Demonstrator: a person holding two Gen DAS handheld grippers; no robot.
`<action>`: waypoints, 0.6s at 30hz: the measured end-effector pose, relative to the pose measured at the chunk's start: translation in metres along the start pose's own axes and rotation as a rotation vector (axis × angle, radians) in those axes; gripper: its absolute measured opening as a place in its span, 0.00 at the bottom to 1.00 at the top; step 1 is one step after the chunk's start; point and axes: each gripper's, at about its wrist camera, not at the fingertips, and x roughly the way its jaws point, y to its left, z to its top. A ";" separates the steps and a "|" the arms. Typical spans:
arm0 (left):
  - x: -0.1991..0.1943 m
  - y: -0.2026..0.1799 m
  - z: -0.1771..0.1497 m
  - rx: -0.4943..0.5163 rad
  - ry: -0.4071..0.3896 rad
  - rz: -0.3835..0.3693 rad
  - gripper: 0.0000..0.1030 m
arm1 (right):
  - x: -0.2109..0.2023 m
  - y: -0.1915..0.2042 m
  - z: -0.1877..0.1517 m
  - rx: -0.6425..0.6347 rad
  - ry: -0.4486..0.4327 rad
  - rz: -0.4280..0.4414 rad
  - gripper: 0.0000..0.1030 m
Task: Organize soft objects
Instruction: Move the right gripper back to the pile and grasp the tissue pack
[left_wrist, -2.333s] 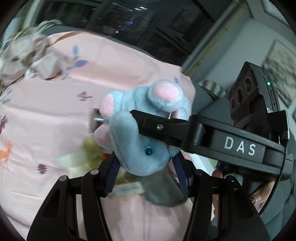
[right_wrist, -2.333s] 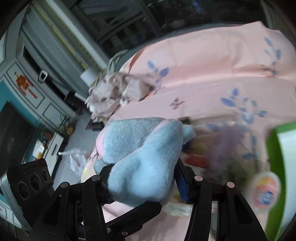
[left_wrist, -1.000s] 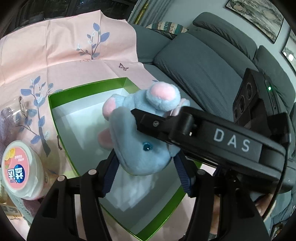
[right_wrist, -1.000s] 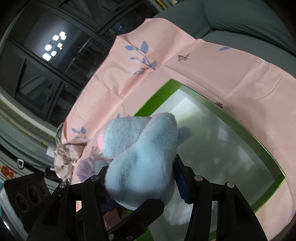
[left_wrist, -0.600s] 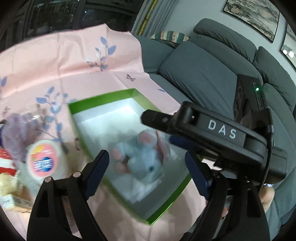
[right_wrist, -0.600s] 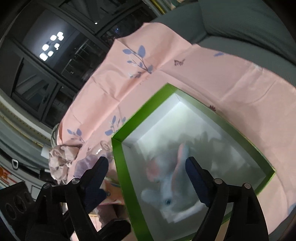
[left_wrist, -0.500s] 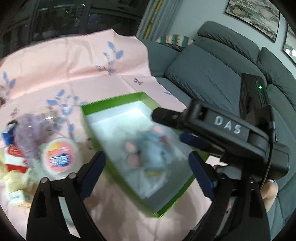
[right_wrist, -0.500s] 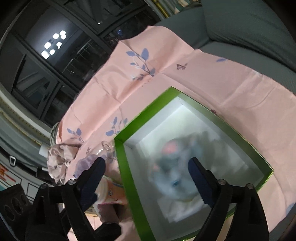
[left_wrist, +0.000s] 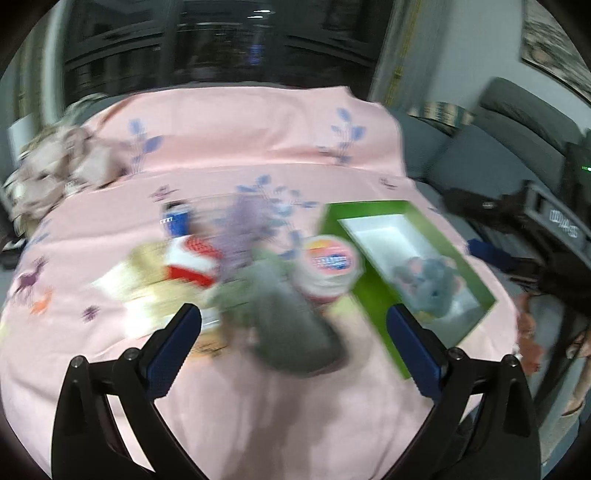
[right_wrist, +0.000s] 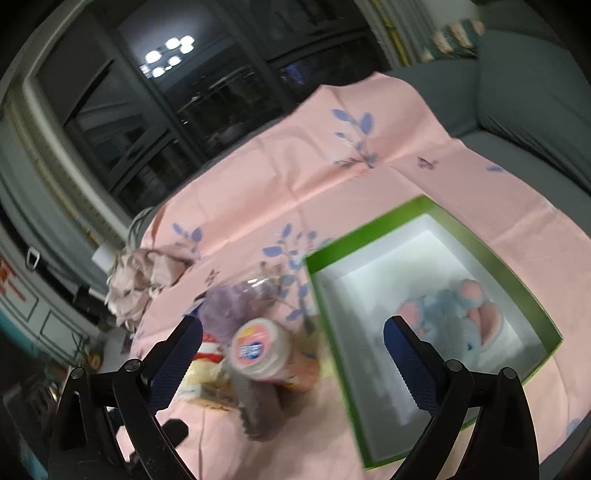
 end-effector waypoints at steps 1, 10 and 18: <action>-0.002 0.006 -0.002 -0.010 0.001 0.014 0.99 | 0.000 0.008 -0.002 -0.020 0.002 0.009 0.97; -0.001 0.073 -0.032 -0.172 0.030 0.127 0.99 | 0.025 0.083 -0.037 -0.214 0.105 0.110 0.97; 0.029 0.106 -0.058 -0.243 0.081 0.134 0.97 | 0.079 0.118 -0.075 -0.271 0.281 0.156 0.97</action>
